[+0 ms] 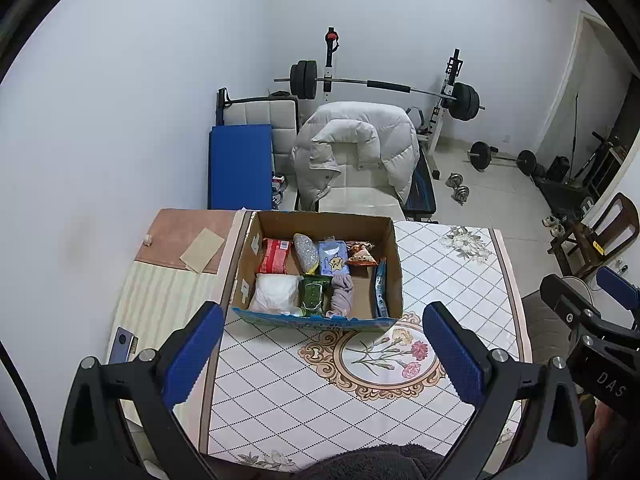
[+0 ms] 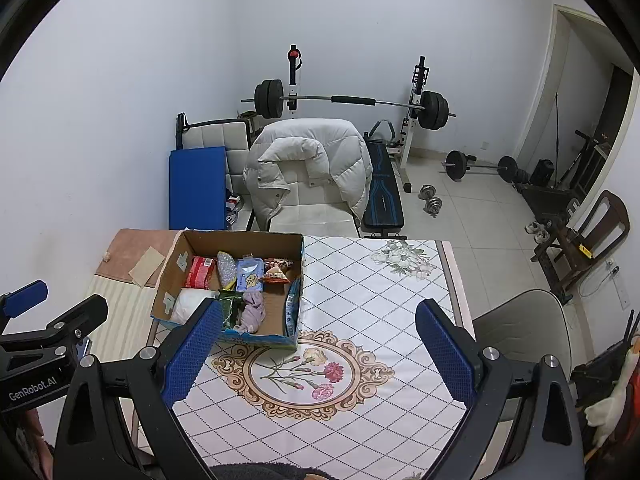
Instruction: Organize soft objects
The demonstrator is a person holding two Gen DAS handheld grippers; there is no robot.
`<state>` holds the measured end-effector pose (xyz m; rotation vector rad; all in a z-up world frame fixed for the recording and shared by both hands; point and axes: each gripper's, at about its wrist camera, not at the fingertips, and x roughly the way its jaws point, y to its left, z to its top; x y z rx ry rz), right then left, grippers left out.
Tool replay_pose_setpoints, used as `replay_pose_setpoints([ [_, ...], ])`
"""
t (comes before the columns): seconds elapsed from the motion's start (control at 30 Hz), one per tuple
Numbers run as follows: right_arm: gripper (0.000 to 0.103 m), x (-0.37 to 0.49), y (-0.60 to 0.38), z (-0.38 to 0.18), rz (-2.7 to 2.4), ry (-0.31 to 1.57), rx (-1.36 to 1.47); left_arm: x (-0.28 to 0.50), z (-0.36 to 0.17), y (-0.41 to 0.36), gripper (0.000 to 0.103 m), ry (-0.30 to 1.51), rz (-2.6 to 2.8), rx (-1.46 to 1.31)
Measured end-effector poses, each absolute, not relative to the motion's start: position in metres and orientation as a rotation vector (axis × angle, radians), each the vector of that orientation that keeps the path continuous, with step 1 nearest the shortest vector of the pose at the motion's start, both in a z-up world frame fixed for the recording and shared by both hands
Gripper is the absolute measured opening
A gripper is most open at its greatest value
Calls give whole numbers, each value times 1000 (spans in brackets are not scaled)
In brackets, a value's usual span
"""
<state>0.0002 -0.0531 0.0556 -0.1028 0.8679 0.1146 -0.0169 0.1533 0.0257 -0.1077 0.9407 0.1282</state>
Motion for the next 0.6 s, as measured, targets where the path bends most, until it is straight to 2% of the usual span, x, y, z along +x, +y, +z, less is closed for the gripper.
replay_pose_setpoints([
  [0.6, 99, -1, -53, 57, 112, 863, -103, -19, 27, 152, 102, 933, 135, -105],
])
